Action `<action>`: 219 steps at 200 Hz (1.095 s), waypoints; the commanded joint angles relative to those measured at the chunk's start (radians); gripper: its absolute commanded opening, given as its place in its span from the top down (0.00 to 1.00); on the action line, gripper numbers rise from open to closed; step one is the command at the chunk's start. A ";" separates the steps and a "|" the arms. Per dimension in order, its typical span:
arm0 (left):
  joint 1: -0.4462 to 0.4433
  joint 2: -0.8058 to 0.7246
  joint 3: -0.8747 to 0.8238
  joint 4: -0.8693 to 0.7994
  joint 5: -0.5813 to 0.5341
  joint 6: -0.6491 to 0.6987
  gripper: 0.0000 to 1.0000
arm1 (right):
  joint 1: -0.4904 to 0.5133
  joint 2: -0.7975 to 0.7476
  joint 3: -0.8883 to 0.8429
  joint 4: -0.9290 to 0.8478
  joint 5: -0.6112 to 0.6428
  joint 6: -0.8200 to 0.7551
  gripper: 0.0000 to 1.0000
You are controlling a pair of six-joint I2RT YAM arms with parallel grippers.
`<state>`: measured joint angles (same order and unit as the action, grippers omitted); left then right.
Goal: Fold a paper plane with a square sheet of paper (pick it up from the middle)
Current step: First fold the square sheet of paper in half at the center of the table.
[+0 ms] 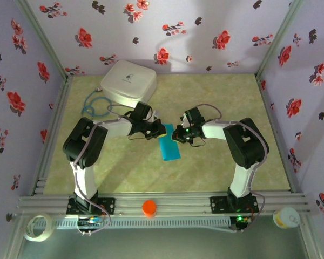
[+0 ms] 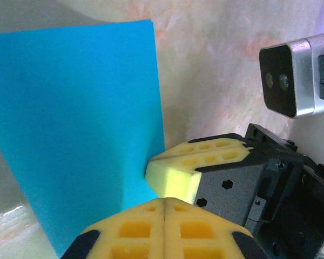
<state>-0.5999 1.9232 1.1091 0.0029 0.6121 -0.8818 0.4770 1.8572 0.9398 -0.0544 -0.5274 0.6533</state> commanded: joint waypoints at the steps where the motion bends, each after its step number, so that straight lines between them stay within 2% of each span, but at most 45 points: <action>1: 0.003 0.035 -0.027 0.029 0.028 -0.005 1.00 | -0.001 0.061 -0.044 -0.168 0.122 -0.014 1.00; 80: 0.035 0.063 -0.111 -0.032 -0.035 0.077 1.00 | -0.001 0.064 -0.053 -0.163 0.124 -0.010 1.00; 104: 0.036 0.078 -0.089 -0.093 -0.050 0.114 1.00 | -0.001 0.064 -0.053 -0.166 0.131 -0.009 1.00; 152: 0.042 0.020 0.007 -0.138 -0.037 0.106 1.00 | -0.001 0.062 -0.052 -0.174 0.130 -0.011 1.00; 180: 0.048 0.051 0.071 -0.173 -0.027 0.104 1.00 | 0.000 0.057 -0.055 -0.176 0.131 -0.012 1.00; 219: 0.060 0.104 0.077 -0.180 -0.028 0.105 1.00 | -0.001 0.053 -0.058 -0.170 0.130 -0.011 1.00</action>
<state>-0.5510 1.9713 1.1744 -0.1181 0.5907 -0.8017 0.4770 1.8572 0.9386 -0.0540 -0.5266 0.6537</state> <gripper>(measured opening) 0.044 0.065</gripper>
